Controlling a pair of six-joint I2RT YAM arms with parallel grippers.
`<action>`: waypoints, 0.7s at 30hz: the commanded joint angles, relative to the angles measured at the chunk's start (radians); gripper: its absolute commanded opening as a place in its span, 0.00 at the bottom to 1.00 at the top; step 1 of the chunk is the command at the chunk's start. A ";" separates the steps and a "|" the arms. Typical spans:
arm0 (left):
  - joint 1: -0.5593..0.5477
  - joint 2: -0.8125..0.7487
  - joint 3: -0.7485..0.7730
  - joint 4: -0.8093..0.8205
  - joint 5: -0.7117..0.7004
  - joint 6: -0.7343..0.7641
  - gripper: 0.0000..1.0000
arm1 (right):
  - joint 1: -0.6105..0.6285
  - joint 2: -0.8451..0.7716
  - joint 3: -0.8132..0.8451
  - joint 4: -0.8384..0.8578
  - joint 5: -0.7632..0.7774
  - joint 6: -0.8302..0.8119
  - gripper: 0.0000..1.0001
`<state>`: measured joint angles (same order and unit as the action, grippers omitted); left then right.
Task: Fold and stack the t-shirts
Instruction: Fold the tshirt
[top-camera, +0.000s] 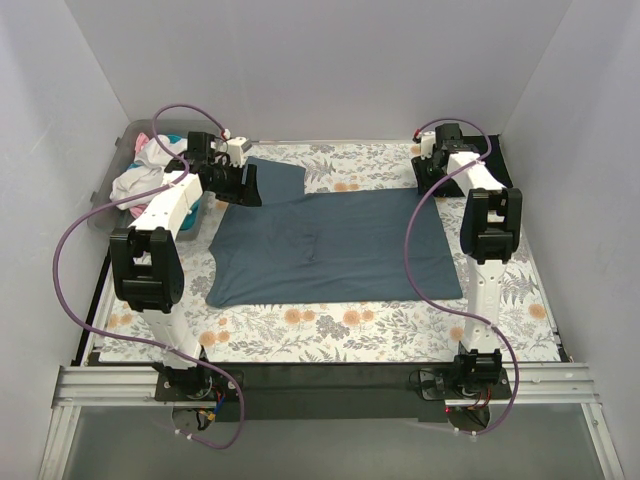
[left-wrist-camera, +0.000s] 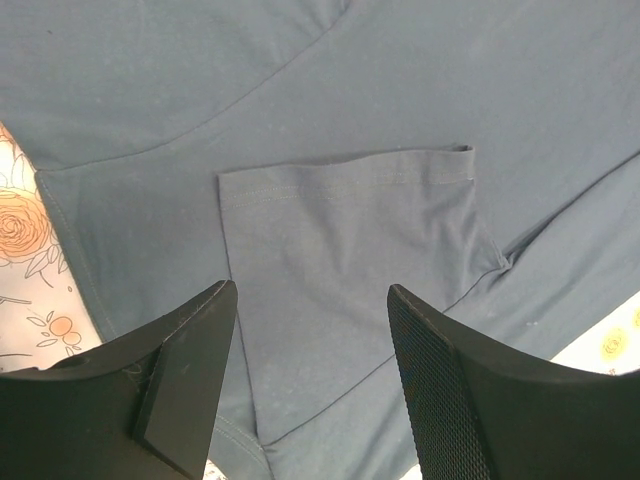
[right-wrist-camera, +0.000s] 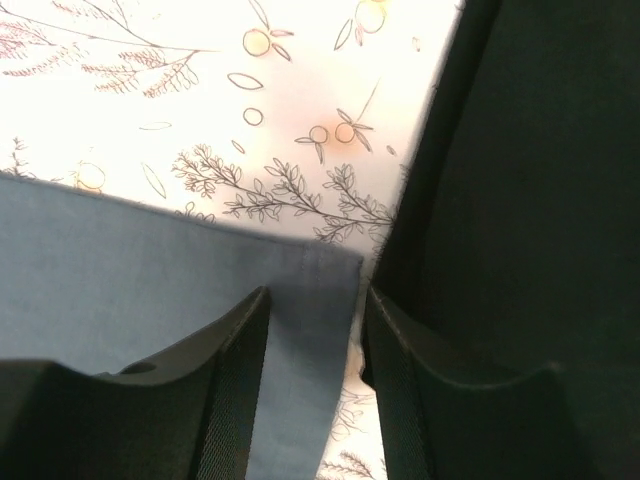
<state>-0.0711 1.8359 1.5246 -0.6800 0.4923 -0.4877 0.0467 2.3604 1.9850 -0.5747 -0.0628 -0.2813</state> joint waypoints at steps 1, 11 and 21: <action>0.007 -0.020 0.002 0.002 -0.009 0.005 0.61 | -0.001 0.025 0.041 0.035 -0.003 0.028 0.50; 0.010 0.016 0.029 0.000 -0.040 -0.009 0.61 | -0.002 0.068 0.038 0.038 -0.002 0.059 0.46; 0.024 0.175 0.181 -0.018 -0.098 -0.069 0.60 | -0.002 0.043 0.000 0.036 -0.022 0.050 0.16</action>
<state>-0.0540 2.0018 1.6363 -0.6823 0.4042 -0.5400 0.0479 2.3871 1.9991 -0.5465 -0.0967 -0.2317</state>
